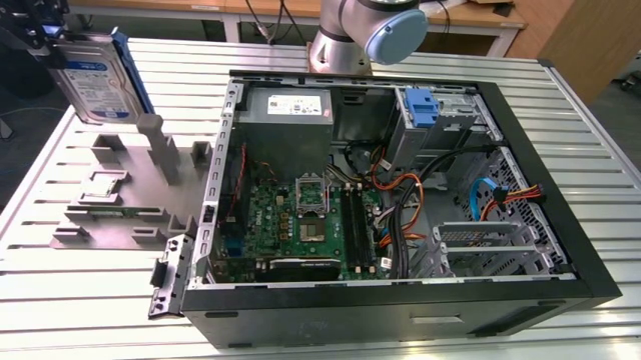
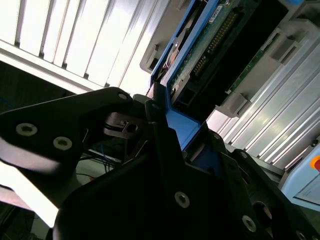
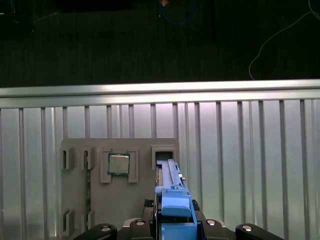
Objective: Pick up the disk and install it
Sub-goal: 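Pick up the disk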
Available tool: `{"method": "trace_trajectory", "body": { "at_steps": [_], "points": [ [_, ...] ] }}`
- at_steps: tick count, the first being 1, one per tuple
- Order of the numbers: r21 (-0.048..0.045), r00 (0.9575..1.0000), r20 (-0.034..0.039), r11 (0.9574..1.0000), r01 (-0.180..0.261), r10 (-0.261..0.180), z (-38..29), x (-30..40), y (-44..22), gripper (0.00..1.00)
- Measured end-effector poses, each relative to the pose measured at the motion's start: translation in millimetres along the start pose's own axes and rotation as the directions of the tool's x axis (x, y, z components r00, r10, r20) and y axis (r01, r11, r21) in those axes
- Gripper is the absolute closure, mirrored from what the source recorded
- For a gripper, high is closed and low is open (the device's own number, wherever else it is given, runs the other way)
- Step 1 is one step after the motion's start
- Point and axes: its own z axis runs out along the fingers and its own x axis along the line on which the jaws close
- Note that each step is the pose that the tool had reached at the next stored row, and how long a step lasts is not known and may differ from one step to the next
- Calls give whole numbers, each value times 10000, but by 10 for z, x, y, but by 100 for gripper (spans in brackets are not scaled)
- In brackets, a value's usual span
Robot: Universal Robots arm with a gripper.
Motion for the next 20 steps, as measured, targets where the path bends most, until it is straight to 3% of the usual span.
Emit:
{"method": "trace_trajectory", "body": {
  "at_steps": [20],
  "points": [
    [0, 10000, 0, 10000, 0, 0, -169, -5, -1, 63]
  ]
}}
